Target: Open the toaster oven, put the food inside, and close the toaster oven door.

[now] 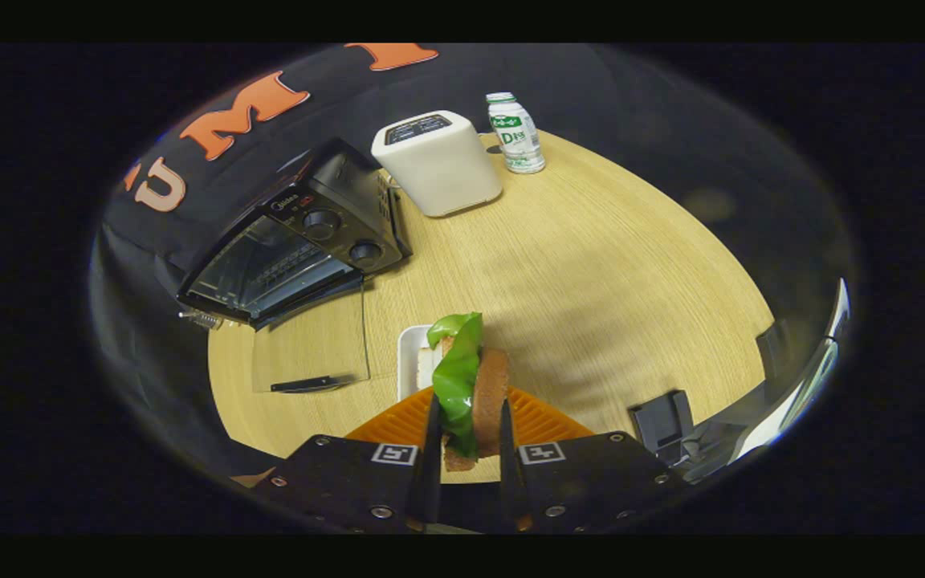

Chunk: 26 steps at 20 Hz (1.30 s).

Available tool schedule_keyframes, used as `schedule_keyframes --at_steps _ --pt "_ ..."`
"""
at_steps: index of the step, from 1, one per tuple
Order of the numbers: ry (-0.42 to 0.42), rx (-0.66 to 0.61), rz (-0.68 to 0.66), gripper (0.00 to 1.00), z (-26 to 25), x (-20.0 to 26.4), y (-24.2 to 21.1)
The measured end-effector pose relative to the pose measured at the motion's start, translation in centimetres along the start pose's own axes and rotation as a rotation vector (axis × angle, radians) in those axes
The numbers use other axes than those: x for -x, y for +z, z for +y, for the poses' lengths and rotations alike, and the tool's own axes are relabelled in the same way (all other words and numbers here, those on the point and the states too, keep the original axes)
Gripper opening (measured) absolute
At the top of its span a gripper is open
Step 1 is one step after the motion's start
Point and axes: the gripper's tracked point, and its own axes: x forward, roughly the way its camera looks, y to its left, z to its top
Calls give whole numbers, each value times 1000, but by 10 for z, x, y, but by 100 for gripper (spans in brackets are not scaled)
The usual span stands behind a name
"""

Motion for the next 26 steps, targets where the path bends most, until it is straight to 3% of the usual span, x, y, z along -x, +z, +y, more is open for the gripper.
schedule_keyframes --at_steps 9,14,26 --pt "18 2 -76 31 16 29 29" --pt "147 -20 -132 31 68 41 55" --pt "452 -97 -134 31 214 -5 64"
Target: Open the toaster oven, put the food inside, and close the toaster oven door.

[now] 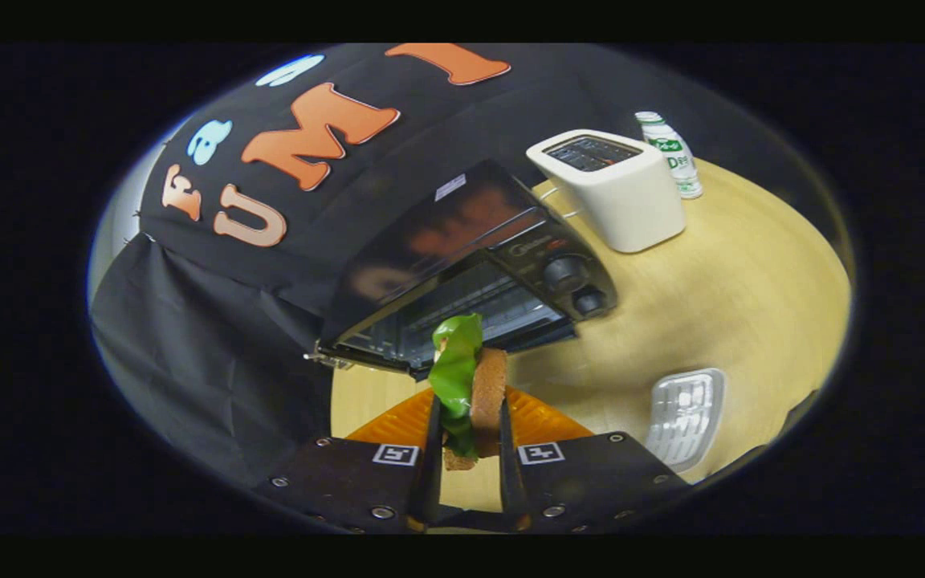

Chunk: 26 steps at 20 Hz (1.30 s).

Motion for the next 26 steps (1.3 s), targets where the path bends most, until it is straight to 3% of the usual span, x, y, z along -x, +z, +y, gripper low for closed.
schedule_keyframes --at_steps 15,19,26 --pt "149 -201 -138 29 44 -108 26" --pt "138 -284 -162 29 36 -130 38" --pt "86 -259 -271 29 25 -158 51"
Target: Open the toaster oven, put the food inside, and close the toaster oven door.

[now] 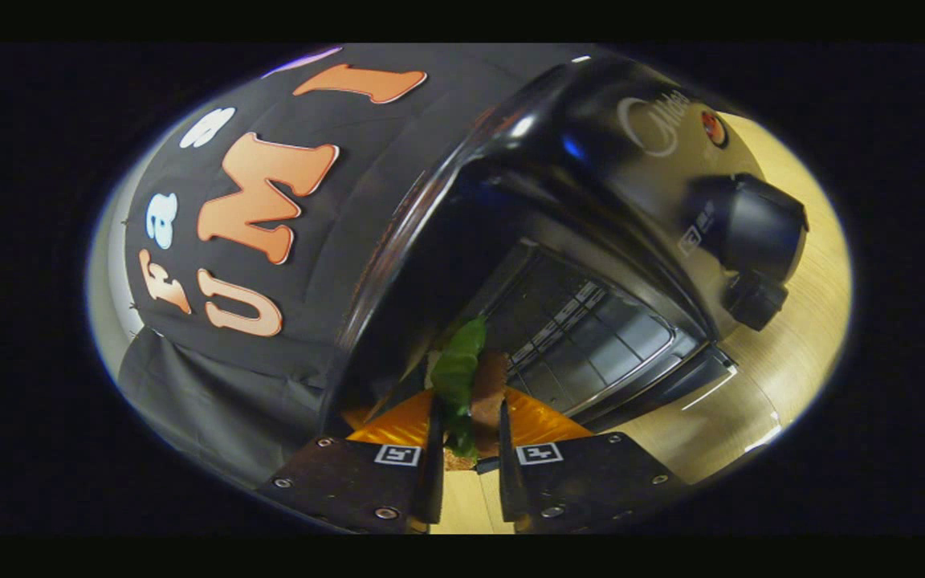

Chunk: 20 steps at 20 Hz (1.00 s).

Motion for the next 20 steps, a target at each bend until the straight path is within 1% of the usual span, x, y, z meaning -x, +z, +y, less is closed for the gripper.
schedule_keyframes --at_steps 2,3,4,5,6,7,8,9,10,11,13,15,18,20 --pt "-30 52 -50 29 -6 -3 5" --pt "-40 81 -62 32 -7 -3 5" --pt "-69 125 -69 34 -10 -2 5" --pt "-99 176 -77 40 -15 -1 7" --pt "-136 231 -81 43 -21 -1 8" --pt "-149 272 -88 52 -20 2 12" --pt "-172 309 -95 57 -23 0 11" --pt "-206 343 -90 64 -29 1 13" --pt "-217 367 -84 68 -25 5 14" --pt "-222 388 -73 76 -22 8 13" --pt "-227 430 -62 84 -18 15 13" --pt "-237 468 -34 88 -21 28 8" --pt "-252 507 46 89 -28 60 -7" --pt "-231 508 99 89 -27 81 -20"
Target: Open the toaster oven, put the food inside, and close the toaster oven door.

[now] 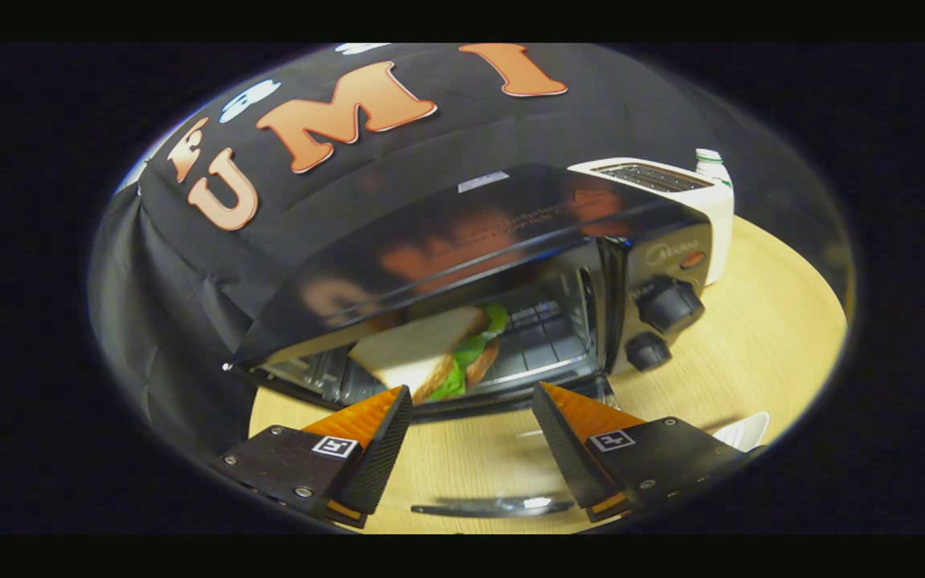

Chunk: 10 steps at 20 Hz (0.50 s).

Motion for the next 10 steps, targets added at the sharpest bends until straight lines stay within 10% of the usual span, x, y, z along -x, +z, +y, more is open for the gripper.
schedule_keyframes --at_steps 10 --pt "-3 228 282 89 -21 68 -110"
